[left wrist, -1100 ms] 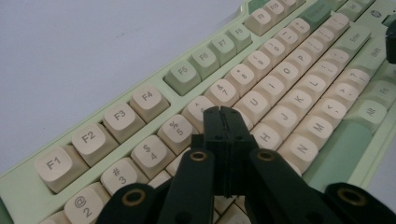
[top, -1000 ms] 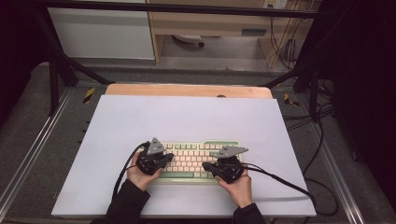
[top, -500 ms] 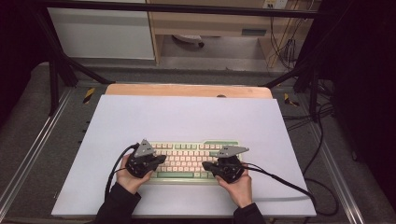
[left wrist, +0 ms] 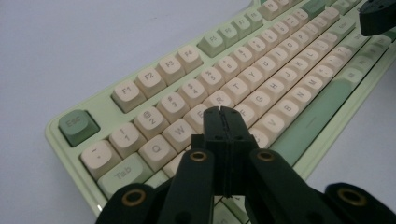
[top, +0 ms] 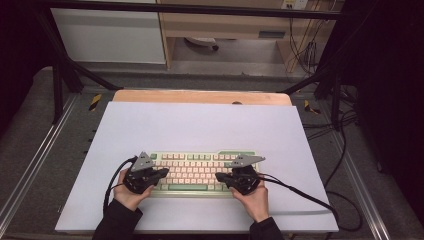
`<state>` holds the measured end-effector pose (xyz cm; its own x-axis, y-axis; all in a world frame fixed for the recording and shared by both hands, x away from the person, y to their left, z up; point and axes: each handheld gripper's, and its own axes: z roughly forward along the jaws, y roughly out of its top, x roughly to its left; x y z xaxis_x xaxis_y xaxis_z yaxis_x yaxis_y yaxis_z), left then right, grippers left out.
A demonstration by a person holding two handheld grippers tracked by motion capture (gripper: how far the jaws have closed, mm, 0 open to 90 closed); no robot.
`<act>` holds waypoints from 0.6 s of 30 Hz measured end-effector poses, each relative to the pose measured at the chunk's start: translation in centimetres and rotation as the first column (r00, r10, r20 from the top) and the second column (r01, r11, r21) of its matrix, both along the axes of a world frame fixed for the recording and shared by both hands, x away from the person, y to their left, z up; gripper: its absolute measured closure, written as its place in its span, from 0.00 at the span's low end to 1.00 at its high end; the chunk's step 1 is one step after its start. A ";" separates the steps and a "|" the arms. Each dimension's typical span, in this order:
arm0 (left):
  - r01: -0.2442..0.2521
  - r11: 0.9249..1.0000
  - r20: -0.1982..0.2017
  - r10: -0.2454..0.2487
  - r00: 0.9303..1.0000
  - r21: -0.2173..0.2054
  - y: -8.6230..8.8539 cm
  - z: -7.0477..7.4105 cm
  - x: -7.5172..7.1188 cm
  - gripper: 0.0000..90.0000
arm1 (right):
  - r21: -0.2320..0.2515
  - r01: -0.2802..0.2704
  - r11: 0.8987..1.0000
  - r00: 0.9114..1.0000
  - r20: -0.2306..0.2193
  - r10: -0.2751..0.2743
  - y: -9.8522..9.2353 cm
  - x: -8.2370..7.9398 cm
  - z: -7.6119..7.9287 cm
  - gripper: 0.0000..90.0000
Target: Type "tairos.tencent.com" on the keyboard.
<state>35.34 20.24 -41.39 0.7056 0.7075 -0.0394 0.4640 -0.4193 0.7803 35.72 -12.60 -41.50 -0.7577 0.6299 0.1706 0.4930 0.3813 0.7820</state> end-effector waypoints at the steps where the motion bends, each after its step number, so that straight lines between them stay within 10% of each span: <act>1: -0.005 1.000 0.001 0.005 1.000 -0.001 0.2 0.0 -0.1 1.00 | 0.001 0.000 1.000 1.000 0.001 0.000 0.1 0.0 0.0 1.00; 18: -0.024 1.000 -0.019 0.024 1.000 -0.017 1.9 -1.0 -0.6 1.00 | -0.008 -0.011 1.000 1.000 -0.021 0.011 1.4 0.5 -1.1 1.00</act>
<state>34.76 22.10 -42.37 0.6875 0.7233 -0.0650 0.4886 -0.3945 0.7782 36.17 -11.16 -42.59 -0.7608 0.6232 0.1810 0.5050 0.3934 0.7683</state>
